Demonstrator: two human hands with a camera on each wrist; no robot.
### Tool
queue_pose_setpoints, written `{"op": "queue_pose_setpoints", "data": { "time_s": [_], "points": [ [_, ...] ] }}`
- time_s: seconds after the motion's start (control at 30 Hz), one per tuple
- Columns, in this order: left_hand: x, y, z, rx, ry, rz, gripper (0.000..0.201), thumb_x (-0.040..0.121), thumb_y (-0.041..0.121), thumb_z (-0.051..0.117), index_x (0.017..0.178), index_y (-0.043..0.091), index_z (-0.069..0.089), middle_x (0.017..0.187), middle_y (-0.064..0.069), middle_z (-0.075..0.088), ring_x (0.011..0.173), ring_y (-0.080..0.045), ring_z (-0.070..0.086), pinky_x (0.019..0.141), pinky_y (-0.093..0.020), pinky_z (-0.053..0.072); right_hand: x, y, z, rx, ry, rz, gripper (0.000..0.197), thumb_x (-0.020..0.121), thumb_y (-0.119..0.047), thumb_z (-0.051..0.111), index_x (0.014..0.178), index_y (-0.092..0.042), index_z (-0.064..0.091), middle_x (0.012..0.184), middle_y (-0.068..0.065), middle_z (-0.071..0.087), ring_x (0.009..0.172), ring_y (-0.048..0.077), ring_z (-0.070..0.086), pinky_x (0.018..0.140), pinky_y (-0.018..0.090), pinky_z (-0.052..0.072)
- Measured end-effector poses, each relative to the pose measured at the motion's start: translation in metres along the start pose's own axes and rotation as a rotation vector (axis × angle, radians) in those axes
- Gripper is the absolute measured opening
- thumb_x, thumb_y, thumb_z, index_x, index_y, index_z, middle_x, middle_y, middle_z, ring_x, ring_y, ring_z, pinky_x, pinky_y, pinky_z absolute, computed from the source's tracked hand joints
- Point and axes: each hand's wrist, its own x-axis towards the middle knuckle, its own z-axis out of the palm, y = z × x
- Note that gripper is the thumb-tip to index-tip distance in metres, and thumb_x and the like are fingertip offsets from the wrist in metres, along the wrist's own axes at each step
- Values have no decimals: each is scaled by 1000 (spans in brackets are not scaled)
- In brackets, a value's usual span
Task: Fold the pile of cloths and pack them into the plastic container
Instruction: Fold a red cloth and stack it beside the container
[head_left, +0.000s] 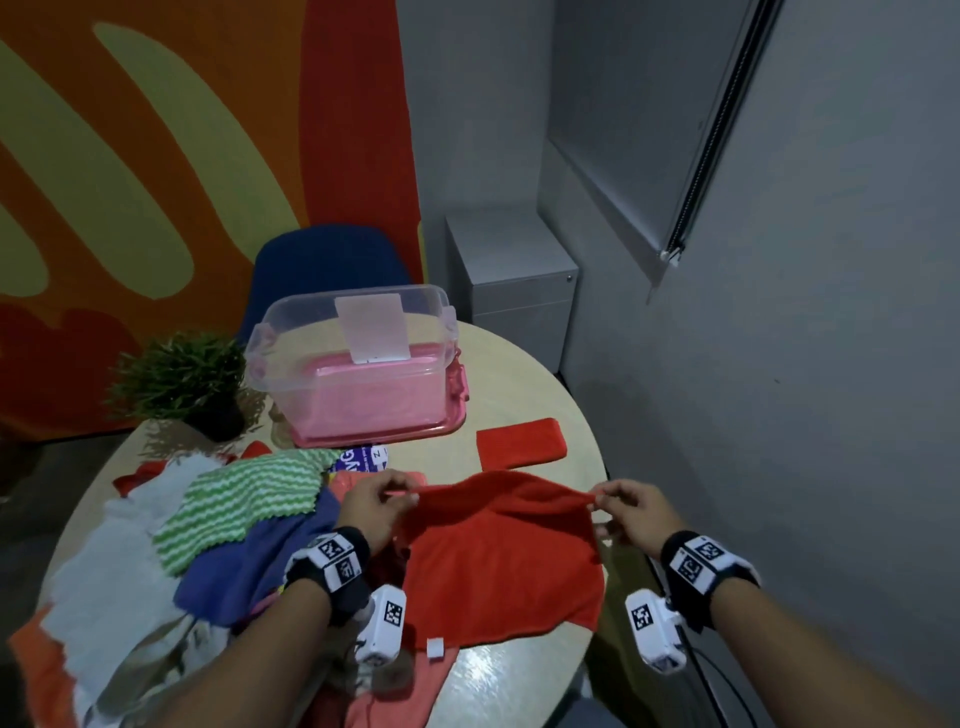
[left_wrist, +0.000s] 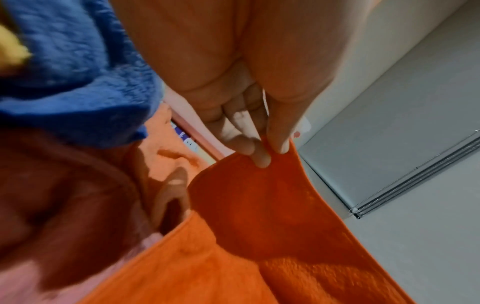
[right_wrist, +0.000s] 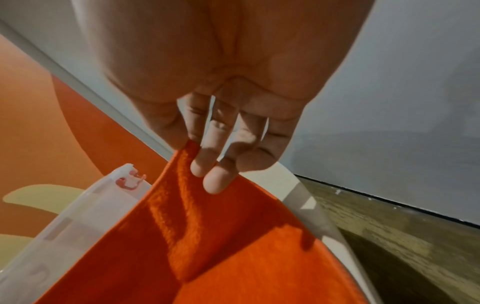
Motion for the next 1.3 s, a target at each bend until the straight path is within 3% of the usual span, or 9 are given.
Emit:
{"op": "queue_pose_setpoints", "data": {
  "time_s": [0.17, 0.3, 0.43, 0.53, 0.73, 0.87, 1.07, 1.2, 1.3],
  "points": [
    [-24, -24, -2, -55, -168, -140, 8, 84, -2, 72, 82, 1, 65, 63, -8, 62, 57, -25, 60, 58, -40, 54, -17, 19, -8, -102, 11, 107, 20, 97, -20, 62, 90, -2, 67, 80, 15, 74, 60, 22, 66, 50, 26, 46],
    [-46, -37, -2, 160, -228, -90, 12, 80, 11, 80, 71, 9, 71, 57, 10, 64, 56, -1, 57, 65, -24, 50, -29, 37, -12, -169, -94, 210, 7, 92, -2, 65, 97, 3, 63, 76, 12, 73, 62, 22, 67, 52, 31, 50],
    [-62, -47, 0, 409, -340, -90, 27, 75, 4, 74, 69, 30, 68, 73, 13, 69, 62, 10, 59, 66, -11, 48, -41, 53, -7, -229, -199, 321, 30, 84, 9, 66, 109, -3, 55, 71, 10, 71, 61, 24, 67, 50, 30, 49],
    [-69, -49, 2, 479, -411, -102, 27, 72, 4, 73, 73, 30, 68, 85, 9, 68, 63, 2, 59, 64, -10, 47, -42, 61, -5, -289, -217, 357, 40, 80, 3, 75, 111, -9, 53, 67, 8, 70, 59, 21, 67, 47, 25, 47],
    [-79, -58, 4, 574, -477, -127, 35, 67, 13, 73, 90, 35, 60, 111, 6, 49, 97, -9, 57, 84, -15, 43, -41, 70, 2, -353, -243, 445, 44, 79, -2, 79, 108, -19, 50, 69, 7, 72, 58, 19, 65, 49, 24, 45],
    [-87, -68, 7, 631, -471, -173, 36, 63, 19, 71, 92, 36, 59, 108, 6, 45, 95, -10, 56, 83, -15, 43, -45, 76, 9, -430, -292, 459, 22, 81, -6, 77, 94, -7, 59, 64, 6, 67, 51, 15, 61, 51, 24, 45],
    [-82, -72, 15, 401, -431, -229, 13, 82, 23, 74, 76, 33, 68, 87, 12, 70, 84, -7, 66, 84, -23, 53, -45, 85, 11, -313, -214, 459, 21, 88, -22, 73, 83, -13, 56, 63, 4, 66, 50, 17, 58, 50, 25, 46],
    [-81, -78, 16, 286, -370, -249, 25, 82, 13, 74, 73, 35, 71, 79, 4, 72, 77, -12, 67, 80, -32, 55, -46, 84, 6, -201, -172, 395, 16, 96, -17, 63, 88, -9, 52, 70, 11, 67, 59, 21, 64, 61, 35, 57],
    [-84, -82, 13, 228, -316, -255, 22, 83, 1, 71, 80, 23, 70, 70, -3, 65, 63, -15, 61, 65, -34, 53, -51, 83, 2, -120, -142, 355, 12, 95, -10, 63, 92, -6, 52, 70, 11, 66, 67, 23, 67, 67, 38, 60]
  ]
}}
